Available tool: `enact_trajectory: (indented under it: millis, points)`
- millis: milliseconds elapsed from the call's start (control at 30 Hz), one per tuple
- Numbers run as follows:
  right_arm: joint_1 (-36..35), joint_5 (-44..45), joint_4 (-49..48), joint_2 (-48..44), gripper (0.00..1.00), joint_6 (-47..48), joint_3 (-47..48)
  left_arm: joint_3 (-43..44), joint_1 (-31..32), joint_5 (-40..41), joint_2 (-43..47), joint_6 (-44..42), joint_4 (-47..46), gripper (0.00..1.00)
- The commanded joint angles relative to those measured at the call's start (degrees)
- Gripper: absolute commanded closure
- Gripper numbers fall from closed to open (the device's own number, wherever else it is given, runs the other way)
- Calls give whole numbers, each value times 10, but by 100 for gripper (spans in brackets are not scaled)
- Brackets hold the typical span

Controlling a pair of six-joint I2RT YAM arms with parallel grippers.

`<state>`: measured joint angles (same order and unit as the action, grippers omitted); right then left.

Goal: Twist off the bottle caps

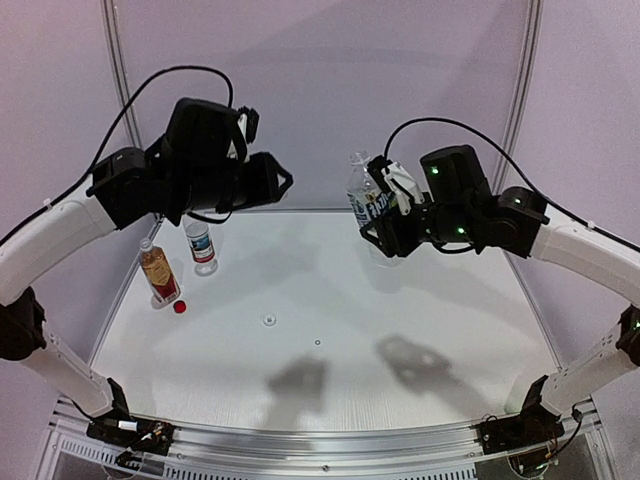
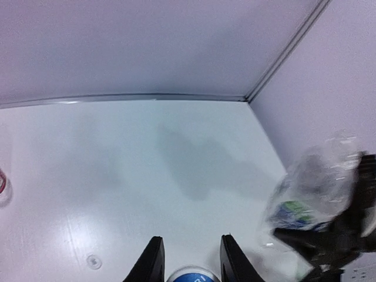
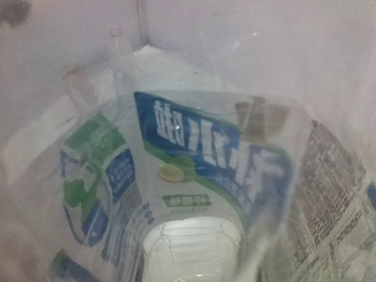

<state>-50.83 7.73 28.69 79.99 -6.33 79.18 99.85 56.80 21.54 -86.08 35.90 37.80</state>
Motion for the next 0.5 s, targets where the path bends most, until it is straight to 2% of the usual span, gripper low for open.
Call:
enact_trajectory:
  millis: [0, 167, 467]
  points:
    - [-4, 12, -68, -75, 41, 6, -56, -109, -22, 29, 38, -1, -33, 77]
    - [-4, 14, -82, -111, 41, 6, -88, -200, -45, 39, 51, 17, -63, 77]
    - [-4, 12, -82, -143, 42, 0, -120, -352, -73, 42, 46, 38, -183, 77]
